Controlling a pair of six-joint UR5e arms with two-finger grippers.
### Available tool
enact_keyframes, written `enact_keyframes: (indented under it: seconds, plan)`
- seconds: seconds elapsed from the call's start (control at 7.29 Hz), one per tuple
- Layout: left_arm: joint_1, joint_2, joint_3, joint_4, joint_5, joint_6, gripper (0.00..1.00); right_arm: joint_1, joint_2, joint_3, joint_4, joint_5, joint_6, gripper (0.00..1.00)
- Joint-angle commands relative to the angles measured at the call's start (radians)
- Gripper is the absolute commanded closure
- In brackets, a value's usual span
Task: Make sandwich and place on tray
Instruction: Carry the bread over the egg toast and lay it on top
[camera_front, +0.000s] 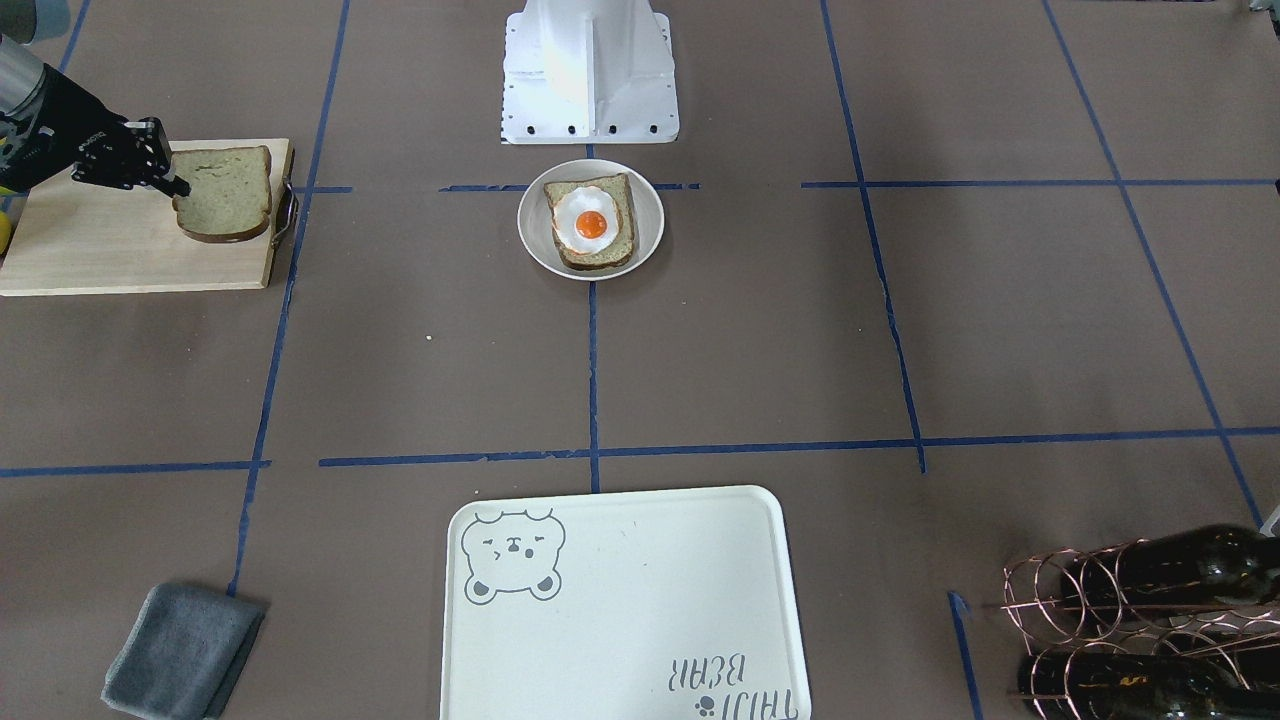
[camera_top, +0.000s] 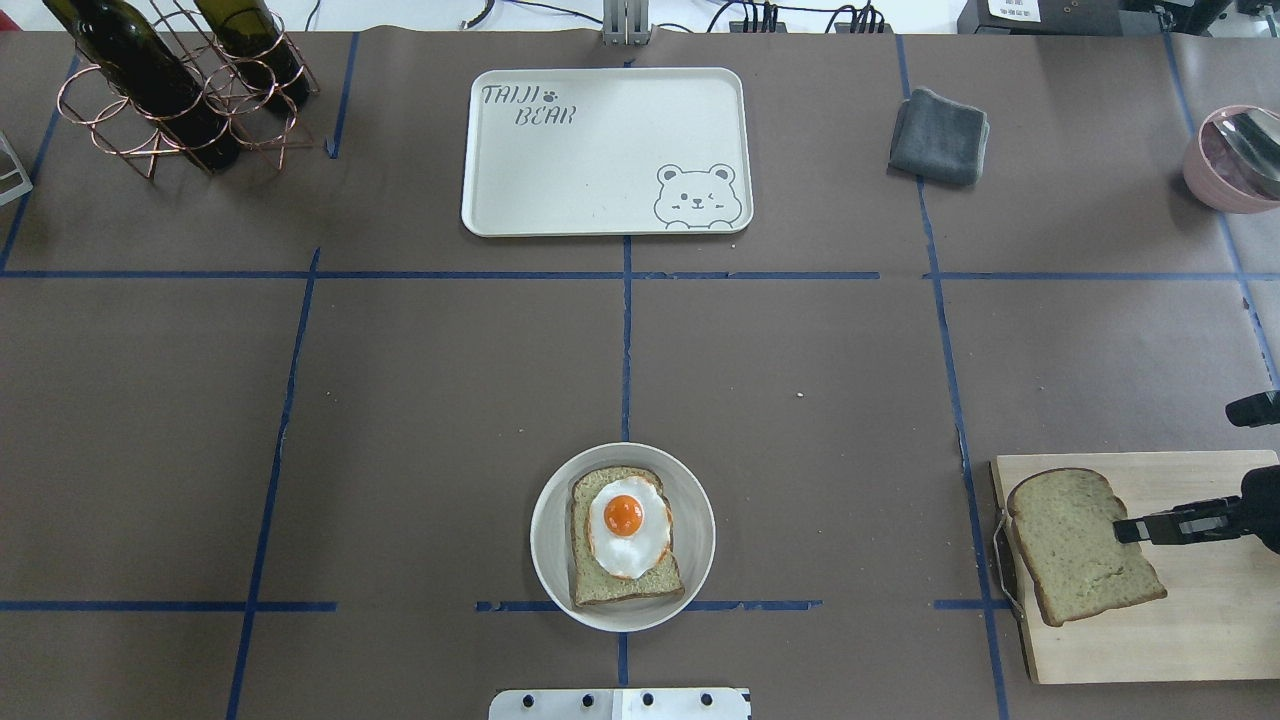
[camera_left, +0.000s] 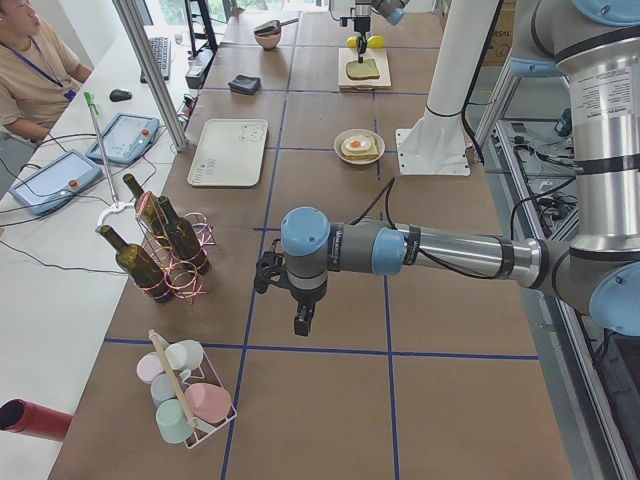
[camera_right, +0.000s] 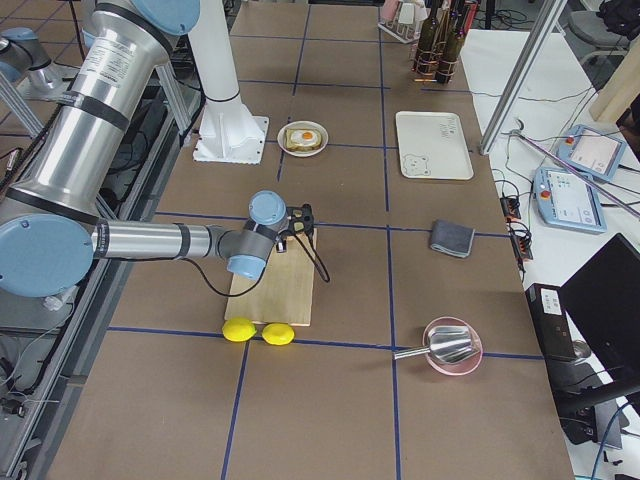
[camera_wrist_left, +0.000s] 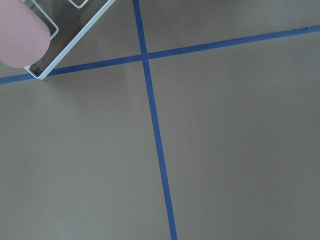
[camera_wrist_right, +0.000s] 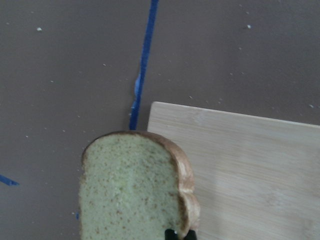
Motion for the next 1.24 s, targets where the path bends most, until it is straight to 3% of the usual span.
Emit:
enact_keyframes:
  seconds: [0.0, 0.14, 0.41, 0.82, 1.1]
  plan:
    - [0.000, 0.000, 0.000, 0.000, 0.000, 0.000, 0.00, 0.027, 0.136, 0.011, -0.008, 0.041, 0.131, 1.00]
    - [0.000, 0.000, 0.000, 0.000, 0.000, 0.000, 0.00, 0.024, 0.222, 0.011, -0.019, 0.033, 0.219, 1.00]
    - [0.000, 0.000, 0.001, -0.001, 0.000, 0.000, 0.00, -0.014, 0.446, 0.011, -0.161, -0.008, 0.333, 1.00]
    - [0.000, -0.008, 0.003, -0.003, 0.000, 0.000, 0.00, -0.222, 0.653, 0.012, -0.324, -0.241, 0.393, 1.00]
    - [0.000, -0.008, 0.004, -0.001, 0.000, 0.000, 0.00, -0.418, 0.721, 0.003, -0.419, -0.458, 0.404, 1.00]
